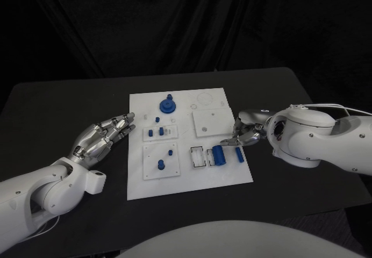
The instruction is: Assemble the parts on the task board
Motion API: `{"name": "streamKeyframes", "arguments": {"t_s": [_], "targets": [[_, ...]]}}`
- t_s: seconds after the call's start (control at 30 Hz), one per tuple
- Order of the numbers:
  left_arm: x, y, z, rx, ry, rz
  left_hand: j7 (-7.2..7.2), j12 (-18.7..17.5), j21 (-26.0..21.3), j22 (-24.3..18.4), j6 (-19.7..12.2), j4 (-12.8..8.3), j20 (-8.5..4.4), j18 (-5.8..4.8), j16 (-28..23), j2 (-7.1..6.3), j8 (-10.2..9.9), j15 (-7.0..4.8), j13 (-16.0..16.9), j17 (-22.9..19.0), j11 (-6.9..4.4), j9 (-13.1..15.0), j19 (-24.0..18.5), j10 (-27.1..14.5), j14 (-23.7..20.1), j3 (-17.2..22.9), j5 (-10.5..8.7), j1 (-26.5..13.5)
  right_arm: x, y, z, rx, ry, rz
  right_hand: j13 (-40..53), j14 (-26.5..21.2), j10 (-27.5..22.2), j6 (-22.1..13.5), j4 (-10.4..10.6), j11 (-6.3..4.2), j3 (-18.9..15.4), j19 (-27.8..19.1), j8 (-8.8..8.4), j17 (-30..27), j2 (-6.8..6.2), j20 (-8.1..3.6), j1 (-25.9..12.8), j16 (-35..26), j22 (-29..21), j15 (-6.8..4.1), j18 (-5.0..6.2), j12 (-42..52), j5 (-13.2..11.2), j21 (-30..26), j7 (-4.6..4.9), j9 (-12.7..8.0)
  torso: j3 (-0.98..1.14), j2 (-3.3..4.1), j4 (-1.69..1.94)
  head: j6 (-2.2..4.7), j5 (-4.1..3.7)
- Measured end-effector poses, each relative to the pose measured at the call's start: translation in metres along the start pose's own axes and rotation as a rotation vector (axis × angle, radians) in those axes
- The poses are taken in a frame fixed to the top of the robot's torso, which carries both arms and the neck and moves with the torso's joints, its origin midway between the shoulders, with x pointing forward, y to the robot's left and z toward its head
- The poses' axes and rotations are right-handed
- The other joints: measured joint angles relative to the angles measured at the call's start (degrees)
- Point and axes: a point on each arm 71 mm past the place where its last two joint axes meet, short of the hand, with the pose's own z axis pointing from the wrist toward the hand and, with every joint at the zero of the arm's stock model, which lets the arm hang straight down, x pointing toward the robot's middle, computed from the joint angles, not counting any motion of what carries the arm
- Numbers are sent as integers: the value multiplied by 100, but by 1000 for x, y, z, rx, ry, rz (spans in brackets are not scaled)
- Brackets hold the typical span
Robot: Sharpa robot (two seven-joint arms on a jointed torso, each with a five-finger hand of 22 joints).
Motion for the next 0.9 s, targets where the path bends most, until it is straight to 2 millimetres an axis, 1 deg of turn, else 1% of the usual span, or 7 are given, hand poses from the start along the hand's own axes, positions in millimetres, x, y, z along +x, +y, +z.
{"name": "streamKeyframes", "arguments": {"t_s": [0.17,0.23,0.3,0.37,0.47,0.7,0.9], "targets": [[0,0,0,0,0,0,0,0,0,0,0,0,0,0,0,0,0,0,0,0,0,0,0,0,0,0,0,0,11,6,0,-13,29,-6,0,7,0,21,0,0,0,0,-10,0,33,0,-70,0,0,7,1,0,-147,0,21,33,1,-4,5,0,21],[0,0,0,0,0,0,0,0,0,0,0,0,0,0,0,0,0,0,3,0,0,0,0,0,0,0,0,0,14,8,0,-19,36,-6,0,7,0,46,0,0,0,0,-10,0,29,0,-73,0,0,7,1,0,-199,25,-5,50,2,-4,6,0,31],[0,0,0,0,0,0,0,0,0,0,0,0,0,0,0,0,0,0,5,0,0,0,0,0,0,0,0,0,16,10,0,-23,40,-6,-1,7,0,73,0,0,0,0,-10,0,49,0,-94,0,0,7,1,0,-265,27,10,68,2,-4,7,0,38],[-1,0,0,-1,0,0,0,0,0,0,0,0,0,0,0,0,0,0,5,-1,0,0,0,0,0,0,0,0,17,13,0,-29,44,-7,-1,7,0,92,0,0,0,0,-39,-1,46,0,-137,0,0,7,1,0,-337,46,-9,86,2,-4,8,0,38],[-1,0,0,-1,0,0,0,0,0,0,0,0,0,0,25,0,0,0,5,5,0,-1,0,0,0,0,0,0,20,16,0,-38,51,-7,-1,7,0,93,0,0,0,0,-43,-1,29,0,-164,0,-1,7,1,0,-352,125,-10,94,2,-3,8,0,47],[0,0,1,-2,2,-1,0,0,0,0,0,0,0,0,24,0,0,0,4,5,0,-1,0,0,0,0,0,0,27,21,2,-50,71,-10,-1,7,0,93,0,0,-99,0,-89,-1,7,0,-463,0,-1,7,2,0,-391,183,-10,143,1,3,8,0,88],[0,1,1,-3,3,-1,0,0,0,0,0,0,0,0,24,0,0,0,4,5,12,3,0,12,0,18,-1,0,35,25,4,-60,93,-12,-2,7,0,93,0,0,-111,0,-98,-1,-1,0,-481,0,-1,7,2,0,-391,183,-10,155,-5,8,11,0,119]]}}
